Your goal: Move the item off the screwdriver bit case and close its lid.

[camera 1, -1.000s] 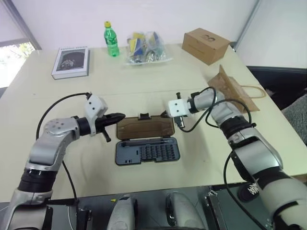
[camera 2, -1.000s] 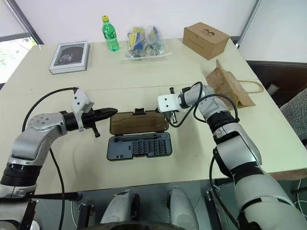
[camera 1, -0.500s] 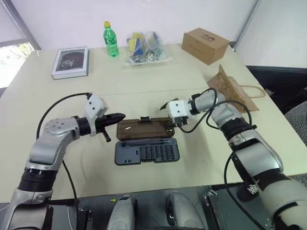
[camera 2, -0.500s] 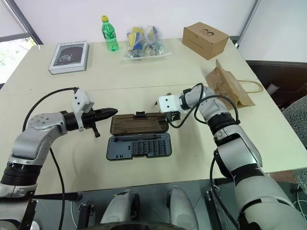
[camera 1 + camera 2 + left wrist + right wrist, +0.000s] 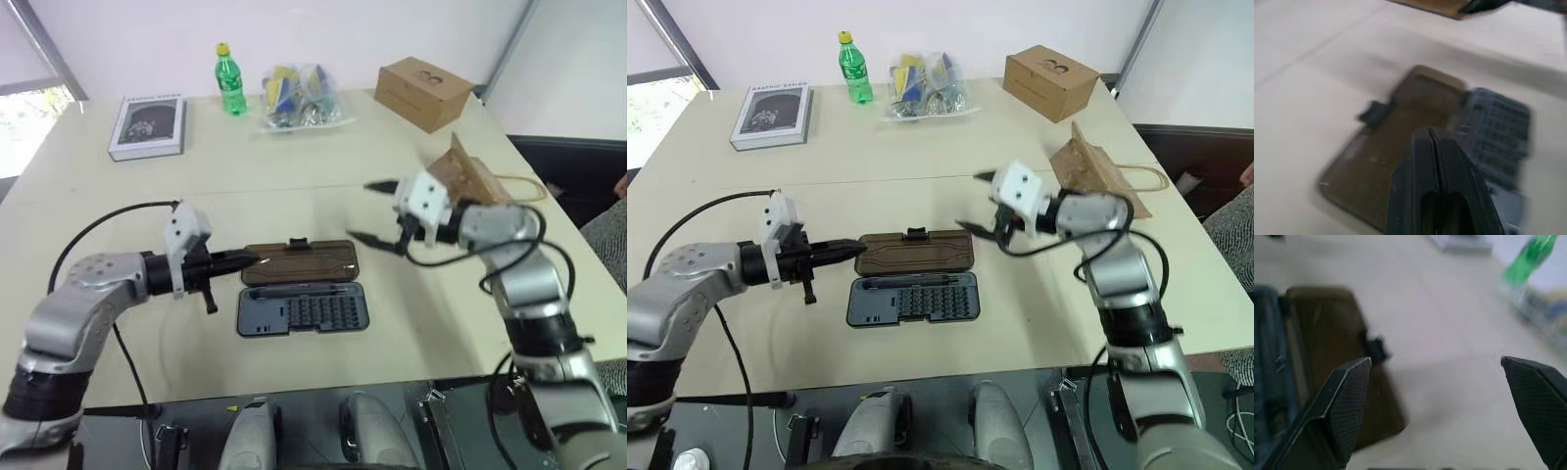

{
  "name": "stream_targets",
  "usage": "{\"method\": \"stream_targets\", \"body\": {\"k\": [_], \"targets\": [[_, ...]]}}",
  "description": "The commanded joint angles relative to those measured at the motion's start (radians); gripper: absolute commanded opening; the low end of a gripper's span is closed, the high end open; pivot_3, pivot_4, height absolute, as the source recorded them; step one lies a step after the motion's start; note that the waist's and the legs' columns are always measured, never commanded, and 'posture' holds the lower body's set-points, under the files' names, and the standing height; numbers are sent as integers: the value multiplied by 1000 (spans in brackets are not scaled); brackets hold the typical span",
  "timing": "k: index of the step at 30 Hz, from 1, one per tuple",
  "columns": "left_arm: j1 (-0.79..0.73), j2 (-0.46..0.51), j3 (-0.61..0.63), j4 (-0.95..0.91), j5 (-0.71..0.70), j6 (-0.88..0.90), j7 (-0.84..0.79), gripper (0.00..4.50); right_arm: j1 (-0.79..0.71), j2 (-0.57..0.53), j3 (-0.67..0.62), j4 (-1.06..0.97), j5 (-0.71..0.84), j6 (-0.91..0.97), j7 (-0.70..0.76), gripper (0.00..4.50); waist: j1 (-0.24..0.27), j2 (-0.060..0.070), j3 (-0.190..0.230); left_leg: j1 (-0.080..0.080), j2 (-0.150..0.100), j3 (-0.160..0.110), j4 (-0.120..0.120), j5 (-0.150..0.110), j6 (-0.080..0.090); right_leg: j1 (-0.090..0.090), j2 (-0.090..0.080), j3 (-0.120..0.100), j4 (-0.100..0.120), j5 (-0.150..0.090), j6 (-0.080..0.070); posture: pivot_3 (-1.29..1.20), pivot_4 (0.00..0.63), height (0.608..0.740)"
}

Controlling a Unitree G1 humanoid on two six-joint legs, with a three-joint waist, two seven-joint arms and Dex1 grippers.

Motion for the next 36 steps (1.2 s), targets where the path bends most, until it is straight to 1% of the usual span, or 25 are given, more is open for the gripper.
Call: {"method": "stream_targets", "body": {"k": [1, 3, 7, 17, 21, 25, 28, 33, 36], "targets": [[43, 29, 31, -82, -41, 34, 2, 0, 15, -2, -28, -129, 27, 63, -64, 4435, -4, 0, 0, 0, 0, 0, 0, 0, 0, 0, 1, 0, 0, 0, 0, 0, 150, 740], [85, 51, 16, -105, -18, 15, -9, 0, 25, 0, -23, -147, 30, 85, -89, 4435, -3, 0, 0, 1, 0, 0, 0, 0, 0, 0, 2, 0, 0, 0, -1, 0, 150, 740], [170, 87, -51, -80, 101, -111, -41, 0, 21, 5, -11, -159, 41, 105, -121, 4435, 1, 0, 0, 0, 0, 0, 0, 0, 0, 0, 2, 0, -1, -2, -3, 0, 150, 740], [174, -28, -147, 112, 192, -228, -30, 0, -32, -4, 16, -126, 51, 88, -136, 4435, 4, 0, 0, 0, 0, 0, 0, 0, 0, 0, 2, 0, -1, -2, -3, 0, 150, 740], [176, -54, -187, 196, 238, -290, -45, 0, -53, -5, 28, -109, 52, 90, -127, 4435, 4, 0, 0, 0, 0, 0, 0, 0, 0, 0, 2, 0, -1, -2, -3, 0, 150, 740], [172, -56, -202, 240, 259, -330, -62, 0, -69, -8, 87, -71, 35, 111, -106, 4435, 4, 1, -1, 1, 0, 0, 0, 0, 0, 1, 2, 0, -1, -2, -3, 0, 150, 740], [166, -51, -204, 252, 266, -340, -68, 0, -97, -1, 137, 2, 18, 89, -89, 4435, 4, 1, -1, 1, 0, 0, 0, 0, 0, 1, 2, 0, -1, -2, -4, 0, 150, 740], [162, -49, -205, 253, 268, -343, -72, 0, -194, 42, 172, 238, 35, 78, -35, 4435, 3, 1, -1, 1, 0, 0, 0, 0, 0, 2, 2, 0, -1, -2, -3, 0, 150, 740], [165, -49, -213, 248, 273, -348, -73, 0, -265, 73, 168, 404, 43, 76, -10, 4435, 2, 1, -1, 1, 0, 0, 0, 0, 0, 2, 2, 0, -1, -2, -3, 0, 150, 740]]}}
